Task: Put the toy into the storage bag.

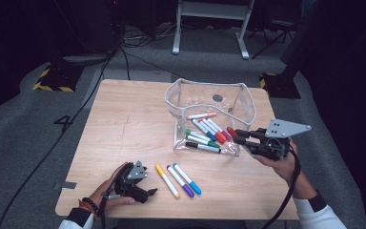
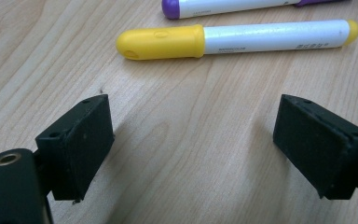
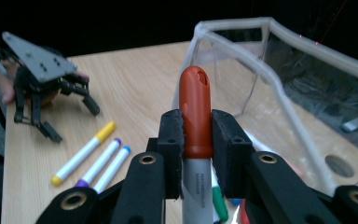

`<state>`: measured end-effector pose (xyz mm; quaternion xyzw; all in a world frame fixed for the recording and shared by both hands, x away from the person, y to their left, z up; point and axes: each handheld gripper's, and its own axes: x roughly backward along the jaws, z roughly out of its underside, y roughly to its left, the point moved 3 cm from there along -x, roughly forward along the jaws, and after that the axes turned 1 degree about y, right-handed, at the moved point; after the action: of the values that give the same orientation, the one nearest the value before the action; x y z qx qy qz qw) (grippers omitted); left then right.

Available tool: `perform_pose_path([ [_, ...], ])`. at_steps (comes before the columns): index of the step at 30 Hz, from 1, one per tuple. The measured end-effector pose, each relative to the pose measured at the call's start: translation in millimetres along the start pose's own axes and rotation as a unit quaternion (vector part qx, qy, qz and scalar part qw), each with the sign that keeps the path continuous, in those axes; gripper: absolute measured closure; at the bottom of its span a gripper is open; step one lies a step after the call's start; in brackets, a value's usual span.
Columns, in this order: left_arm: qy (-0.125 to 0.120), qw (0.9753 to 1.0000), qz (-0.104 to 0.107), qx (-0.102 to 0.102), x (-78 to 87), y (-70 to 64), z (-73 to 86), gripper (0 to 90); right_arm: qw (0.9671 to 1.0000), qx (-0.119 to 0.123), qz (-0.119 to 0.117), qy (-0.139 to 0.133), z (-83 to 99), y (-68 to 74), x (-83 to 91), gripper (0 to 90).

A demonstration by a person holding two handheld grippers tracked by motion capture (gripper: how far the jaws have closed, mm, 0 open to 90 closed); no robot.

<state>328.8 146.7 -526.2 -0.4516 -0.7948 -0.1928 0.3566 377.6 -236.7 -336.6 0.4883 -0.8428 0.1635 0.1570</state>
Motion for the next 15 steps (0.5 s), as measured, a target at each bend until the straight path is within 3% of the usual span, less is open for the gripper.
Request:
perform_pose_path([
  [9,0.0,1.0,0.0,0.0,0.0,0.0,0.0,12.4,0.9995,0.014,0.03,0.0,-46.2,-30.0,9.2,74.8],
  [12,0.0,1.0,0.0,0.0,-0.1,0.1,-0.1,12.3,0.9992,0.016,0.037,0.002,-67.0,-45.1,3.0,74.8],
  [15,0.0,1.0,0.0,0.0,-0.1,0.1,-0.2,12.4,0.9988,0.022,0.041,0.013,-75.0,-52.3,-4.1,74.8],
])
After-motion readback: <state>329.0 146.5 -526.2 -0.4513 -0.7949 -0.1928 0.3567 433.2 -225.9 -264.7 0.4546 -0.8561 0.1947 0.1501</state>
